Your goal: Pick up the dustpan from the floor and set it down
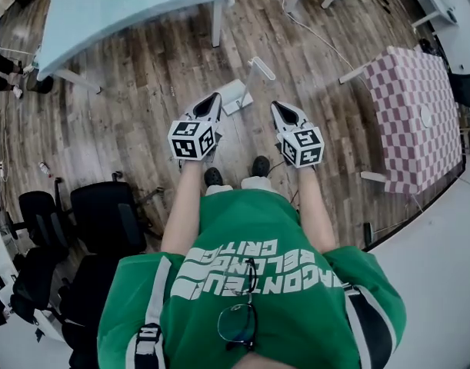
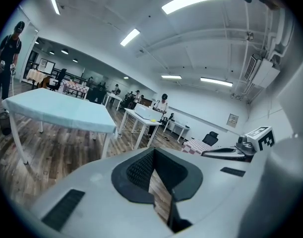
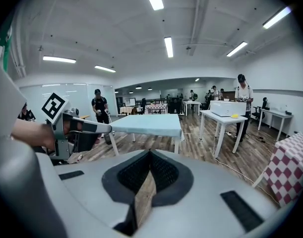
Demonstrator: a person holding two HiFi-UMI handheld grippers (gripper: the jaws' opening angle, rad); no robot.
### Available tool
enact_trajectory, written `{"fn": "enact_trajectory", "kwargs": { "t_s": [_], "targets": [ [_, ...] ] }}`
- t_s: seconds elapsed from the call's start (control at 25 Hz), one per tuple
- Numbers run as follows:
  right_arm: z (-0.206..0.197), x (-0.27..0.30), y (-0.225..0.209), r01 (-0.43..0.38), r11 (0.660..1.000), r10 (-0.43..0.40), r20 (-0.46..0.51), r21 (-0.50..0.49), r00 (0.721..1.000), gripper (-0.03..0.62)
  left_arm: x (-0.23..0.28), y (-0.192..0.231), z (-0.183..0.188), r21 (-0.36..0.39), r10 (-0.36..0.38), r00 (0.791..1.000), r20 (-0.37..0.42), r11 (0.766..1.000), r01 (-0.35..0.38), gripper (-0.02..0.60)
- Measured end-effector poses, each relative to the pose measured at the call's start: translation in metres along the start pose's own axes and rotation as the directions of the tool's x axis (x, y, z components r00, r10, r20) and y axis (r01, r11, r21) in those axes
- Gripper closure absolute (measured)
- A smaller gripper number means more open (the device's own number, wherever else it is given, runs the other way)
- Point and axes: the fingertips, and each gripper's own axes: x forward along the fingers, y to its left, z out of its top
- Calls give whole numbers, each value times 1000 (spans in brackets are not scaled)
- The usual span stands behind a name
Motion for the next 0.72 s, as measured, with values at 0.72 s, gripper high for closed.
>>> {"fn": "enact_trajectory", "kwargs": {
  "t_s": [0.72],
  "targets": [
    [-20, -43, -88, 50, 996, -51, 15, 76, 999, 586, 58, -74, -13, 64, -34, 997, -72, 997, 39, 578]
  ]
}}
